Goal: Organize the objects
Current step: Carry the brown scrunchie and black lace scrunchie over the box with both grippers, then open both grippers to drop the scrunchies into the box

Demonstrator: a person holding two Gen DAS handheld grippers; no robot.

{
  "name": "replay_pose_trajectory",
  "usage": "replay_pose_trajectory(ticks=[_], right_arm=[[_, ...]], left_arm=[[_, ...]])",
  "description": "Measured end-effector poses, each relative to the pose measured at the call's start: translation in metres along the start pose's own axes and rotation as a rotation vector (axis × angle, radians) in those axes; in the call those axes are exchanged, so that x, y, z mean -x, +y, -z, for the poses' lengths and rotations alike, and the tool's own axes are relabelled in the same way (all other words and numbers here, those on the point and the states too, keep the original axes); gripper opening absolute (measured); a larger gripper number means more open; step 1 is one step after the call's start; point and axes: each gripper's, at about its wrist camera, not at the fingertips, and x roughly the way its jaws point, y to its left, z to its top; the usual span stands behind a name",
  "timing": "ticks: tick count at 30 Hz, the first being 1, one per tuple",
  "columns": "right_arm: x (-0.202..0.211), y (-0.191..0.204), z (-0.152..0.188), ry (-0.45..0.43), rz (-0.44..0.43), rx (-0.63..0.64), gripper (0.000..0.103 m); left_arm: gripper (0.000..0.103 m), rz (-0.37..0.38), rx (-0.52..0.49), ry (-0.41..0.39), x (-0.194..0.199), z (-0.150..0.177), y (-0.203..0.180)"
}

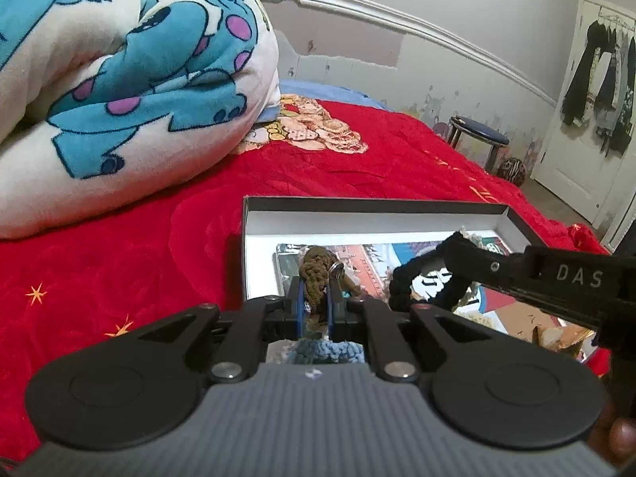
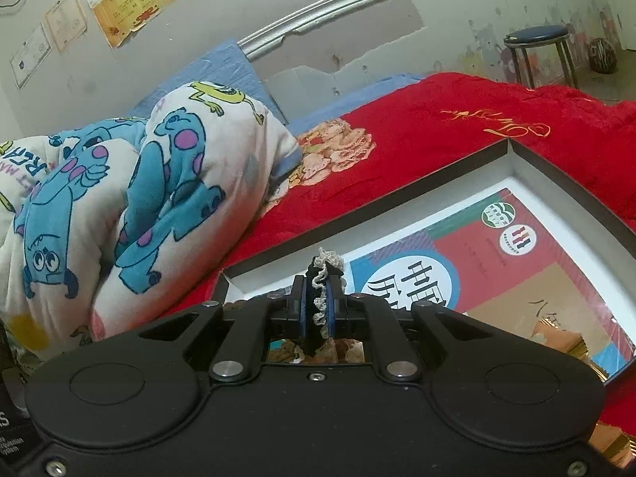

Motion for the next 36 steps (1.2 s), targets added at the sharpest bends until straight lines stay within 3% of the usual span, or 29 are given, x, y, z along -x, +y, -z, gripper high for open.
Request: replay_pose_trajectory(ticks=[13,19,21,28,32,35,36], right_arm=[[-0.003,-0.009,0.0,0.028,0.016,-0.032,0.01],[-0.006,-0.016,0.001,0.056,0.019,-0.051,0.011],[-0.007,-0.017,0.001,0.063,0.017,-0.053,0.011],[-0.008,-0.018,0.001,0.074,0.016,-0.061,0.014],[-0.008,-0.016,0.001,0.094,-0.02,-0.038,0.023],[-0.002,-0.009,-0.003,0.083,-0.028,-0.011,0.041],[0.001,-0.007,-0.005,0.072,-0.035,-0.008,0.041]], left_arm=[[0.017,0.024,0.001,0.033,-0.003,0.003,0.003],[0.026,0.019,-0.008,0.049,-0.006,0.005,0.001],[0.034,0.016,-0.012,0.05,-0.006,0.006,0.0],[0.039,0.017,-0.006,0.056,-0.005,0.004,0.0],[0.051,0.028,-0.02,0.074,0.001,0.002,0.001],[0.058,0.04,-0.031,0.051,0.012,0.0,0.002],[0.061,0.043,-0.034,0.039,0.016,-0.001,0.003]])
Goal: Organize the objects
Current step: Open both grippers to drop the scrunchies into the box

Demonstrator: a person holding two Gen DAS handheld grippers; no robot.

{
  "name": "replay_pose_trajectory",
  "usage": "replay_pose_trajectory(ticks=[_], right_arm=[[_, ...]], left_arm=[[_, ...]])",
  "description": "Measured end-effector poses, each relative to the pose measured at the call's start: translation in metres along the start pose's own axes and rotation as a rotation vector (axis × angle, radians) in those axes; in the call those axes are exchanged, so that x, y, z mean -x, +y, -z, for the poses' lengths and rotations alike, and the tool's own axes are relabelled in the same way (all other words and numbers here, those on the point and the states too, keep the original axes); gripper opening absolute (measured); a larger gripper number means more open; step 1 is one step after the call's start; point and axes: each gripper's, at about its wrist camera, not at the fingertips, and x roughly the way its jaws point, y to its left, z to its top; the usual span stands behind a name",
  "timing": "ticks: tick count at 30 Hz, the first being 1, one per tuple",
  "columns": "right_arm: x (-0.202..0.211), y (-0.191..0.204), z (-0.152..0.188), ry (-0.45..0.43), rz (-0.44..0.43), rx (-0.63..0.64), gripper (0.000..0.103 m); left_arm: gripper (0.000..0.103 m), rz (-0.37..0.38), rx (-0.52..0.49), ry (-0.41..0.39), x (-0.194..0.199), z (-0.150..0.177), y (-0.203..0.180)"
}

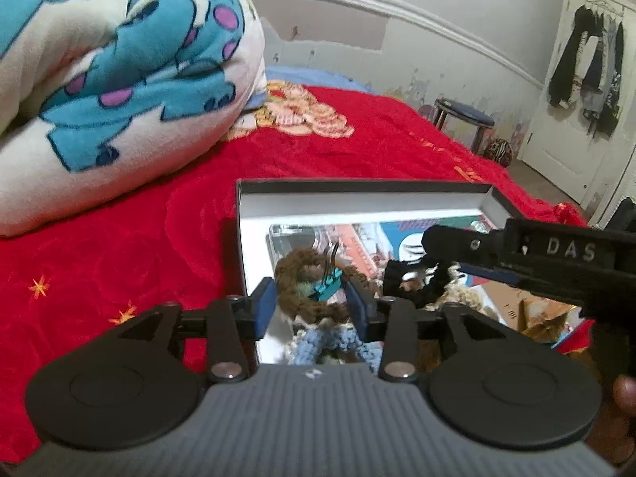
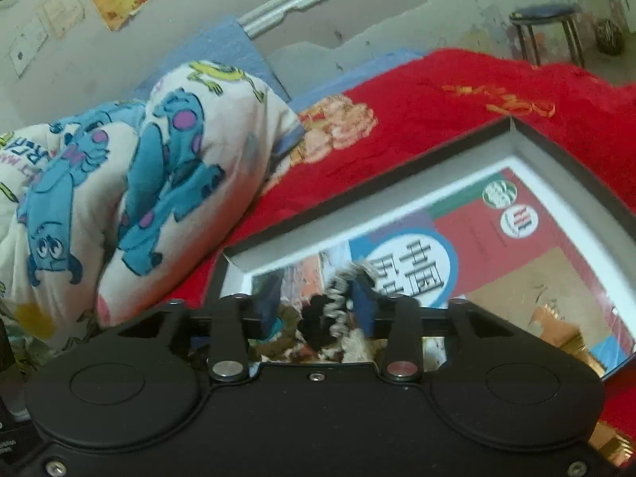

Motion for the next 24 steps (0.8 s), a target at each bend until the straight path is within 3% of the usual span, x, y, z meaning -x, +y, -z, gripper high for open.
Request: replay_pose_trajectory(ticks=[6,13,18,24], right_arm=[[0.043,0.015,-0.02,-0.067,-0.072,0.049,0.057],[0.128,0.028,-0.04,-0.208,-0.072,0.103,0.079],[0.182,0.026,-0.043,-0.279,0.024,0.117,0.083],[0.218,0.012,-0.028,-0.285,0.1,0.112,0.083]], left_arm=[[0.071,0.05,0.028,-0.126,0.032,-0.015,0.007],[0.079,0.207,0.007,-0.264,0.075,-0.028,-0.012],[0.083,0.285,-0.02,-0.291,0.091,-0.028,-0.038],[0.083,0.271,-0.003,-0.265,0.102,-0.013,-0.068]])
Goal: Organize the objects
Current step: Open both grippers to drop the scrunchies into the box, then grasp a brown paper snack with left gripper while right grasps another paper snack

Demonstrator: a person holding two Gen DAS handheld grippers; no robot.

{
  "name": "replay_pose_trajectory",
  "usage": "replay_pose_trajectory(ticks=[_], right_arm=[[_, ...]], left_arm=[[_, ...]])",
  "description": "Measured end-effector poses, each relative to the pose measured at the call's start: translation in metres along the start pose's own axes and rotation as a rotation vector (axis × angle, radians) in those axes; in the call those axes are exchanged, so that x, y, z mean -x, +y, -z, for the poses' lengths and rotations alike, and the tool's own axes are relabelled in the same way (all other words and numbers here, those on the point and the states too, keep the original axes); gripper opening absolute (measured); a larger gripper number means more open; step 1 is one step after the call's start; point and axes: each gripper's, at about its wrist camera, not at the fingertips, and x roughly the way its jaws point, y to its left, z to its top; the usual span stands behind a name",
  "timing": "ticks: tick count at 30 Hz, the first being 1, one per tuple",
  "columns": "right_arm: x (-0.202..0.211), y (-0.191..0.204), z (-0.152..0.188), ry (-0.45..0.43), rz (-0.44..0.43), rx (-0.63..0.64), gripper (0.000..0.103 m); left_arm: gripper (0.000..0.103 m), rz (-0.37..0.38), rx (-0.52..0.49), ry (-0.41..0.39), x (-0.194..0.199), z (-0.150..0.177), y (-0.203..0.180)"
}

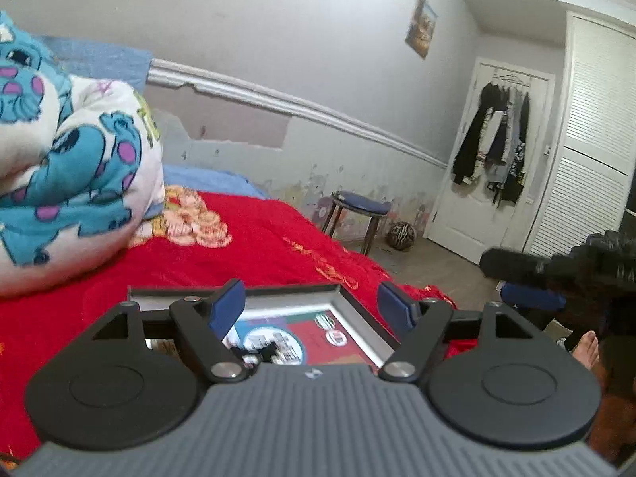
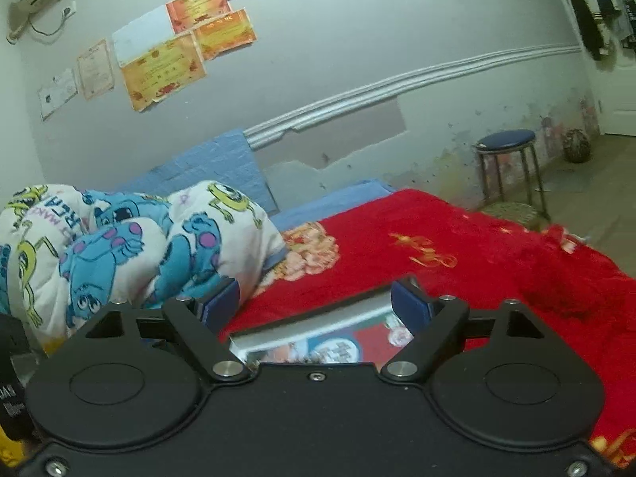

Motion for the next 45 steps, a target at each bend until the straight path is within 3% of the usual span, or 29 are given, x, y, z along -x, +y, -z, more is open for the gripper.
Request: replay_pose_trajectory(ticks=[4,7,17,23,25,28,34,45], right_arm=[[0.01,-0.016,0.02,0.035,0.012,-0.023,0.084],[0.008,-0.031,0.039,0.071,0.029,-0.033,0.086],[-0.035,-0.07,0.094,0.166,0.018,-0.101,0.086],[-0.052,-0.07,0.112,0.204,0.026,-0.112,0.086],[-0.055,-0.069,0.116,0.214,0.025,-0.106,0.086],[-0.062,-0.065,0.122,0.233,0.037,-0.089,0.086],[-0.07,-0.062,0.131,0.244,0.031,-0.098,0.087],[-0.092,-0.036,0.149,0.271,0.111,0.065,0.088]], left_arm=[[0.083,-0.062,0.038,0.082,0.002,0.025,-0.015],[0.083,-0.065,0.03,0.131,0.002,0.054,-0.025],[0.083,-0.171,0.038,0.313,-0.042,0.116,-0.025],[0.081,-0.21,0.028,0.311,-0.058,0.125,-0.026],[0.074,-0.23,0.007,0.31,-0.062,0.126,-0.029],[0.05,-0.266,-0.021,0.322,-0.063,0.126,-0.031],[0.049,-0.313,-0.045,0.335,-0.053,0.125,-0.028],[0.049,-0.444,-0.062,0.359,-0.038,0.122,-0.011]])
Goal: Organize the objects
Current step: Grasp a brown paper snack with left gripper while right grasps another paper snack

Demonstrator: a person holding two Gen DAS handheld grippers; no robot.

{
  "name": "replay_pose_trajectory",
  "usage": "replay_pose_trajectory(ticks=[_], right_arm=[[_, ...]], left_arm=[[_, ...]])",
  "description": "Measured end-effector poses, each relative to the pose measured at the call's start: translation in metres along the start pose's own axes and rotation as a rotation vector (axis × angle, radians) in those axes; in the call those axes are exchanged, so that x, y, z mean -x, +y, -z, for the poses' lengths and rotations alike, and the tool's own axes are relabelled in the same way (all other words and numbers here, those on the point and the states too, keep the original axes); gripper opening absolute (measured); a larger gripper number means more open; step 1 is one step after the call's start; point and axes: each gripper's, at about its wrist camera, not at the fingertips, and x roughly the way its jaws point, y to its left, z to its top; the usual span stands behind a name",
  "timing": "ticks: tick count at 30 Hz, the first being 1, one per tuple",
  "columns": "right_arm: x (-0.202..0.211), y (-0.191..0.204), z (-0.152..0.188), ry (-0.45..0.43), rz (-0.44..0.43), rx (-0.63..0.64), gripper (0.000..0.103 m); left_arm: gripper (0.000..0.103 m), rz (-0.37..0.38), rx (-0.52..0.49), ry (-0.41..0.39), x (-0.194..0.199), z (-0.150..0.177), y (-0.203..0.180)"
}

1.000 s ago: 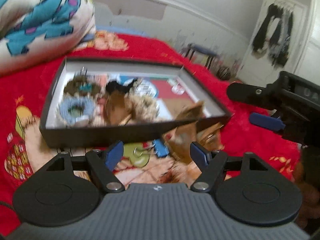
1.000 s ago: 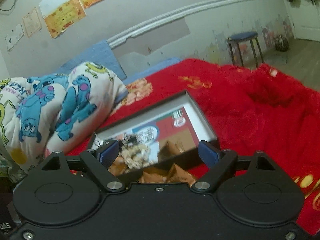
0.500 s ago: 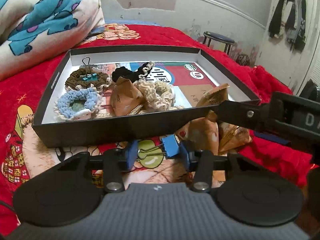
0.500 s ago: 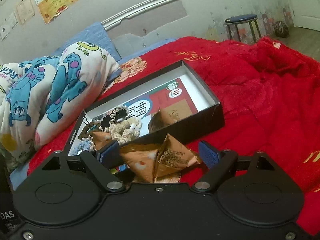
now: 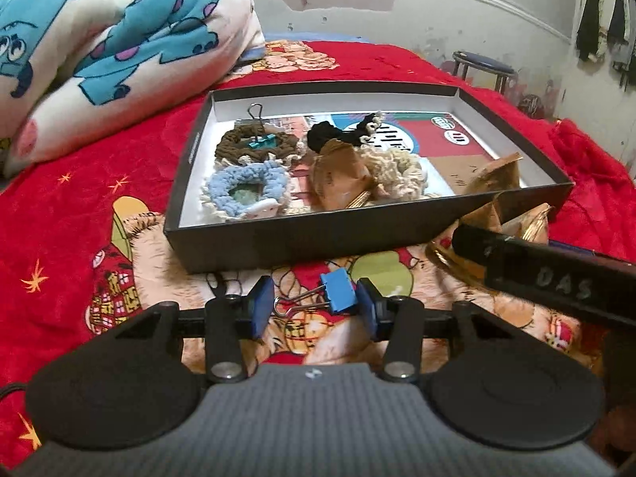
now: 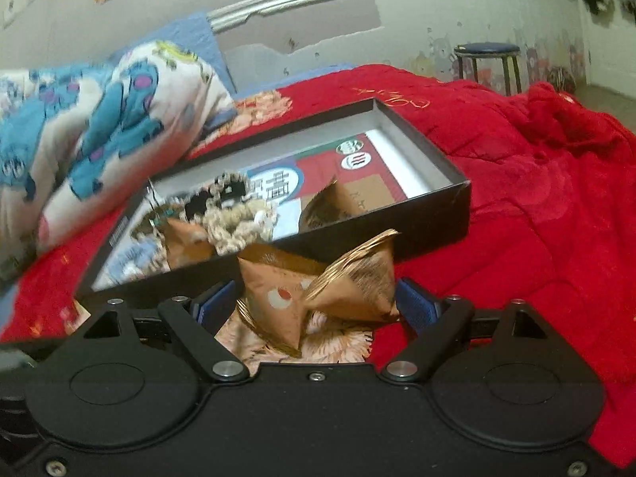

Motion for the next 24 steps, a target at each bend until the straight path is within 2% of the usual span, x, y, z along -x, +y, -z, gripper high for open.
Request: replay_pose_trajectory(ticks=[2,5,8,15,19,22,23,24], right_arm=[[-0.004,0.004,0.002,0.004,0.022,0.017,0.088],[-0.009,0.005,0.004,0.013,0.034,0.038,0.081],[-0.01,0.008,0.006,0.014,0.026,0.065,0.071],[-0.007,0.014,0.009,0.007,0.015,0.11,0.056],[-0.004,0.013,0.011,0.002,0.005,0.107,0.053],[0.003,0.013,0.013,-0.011,-0.011,0.09,0.046],[0.005,0.012,0.013,-0.006,-0.024,0.077,0.015],[0.006,0.01,0.015,-0.001,-0.029,0.057,0.002]], left_arm=[[0.049,0.002,0.005,0.007,0.0,0.0,0.001],[0.049,0.006,0.012,0.017,-0.001,-0.001,0.002],[0.049,0.012,0.025,0.026,-0.001,-0.003,0.003],[0.049,0.02,0.045,0.036,-0.002,-0.005,0.004],[0.049,0.018,0.044,0.036,-0.001,-0.005,0.003],[0.049,0.026,0.047,0.04,0.001,-0.005,0.003],[0.049,0.027,0.049,0.041,0.002,-0.005,0.003],[0.049,0.027,0.048,0.042,0.003,-0.005,0.003]])
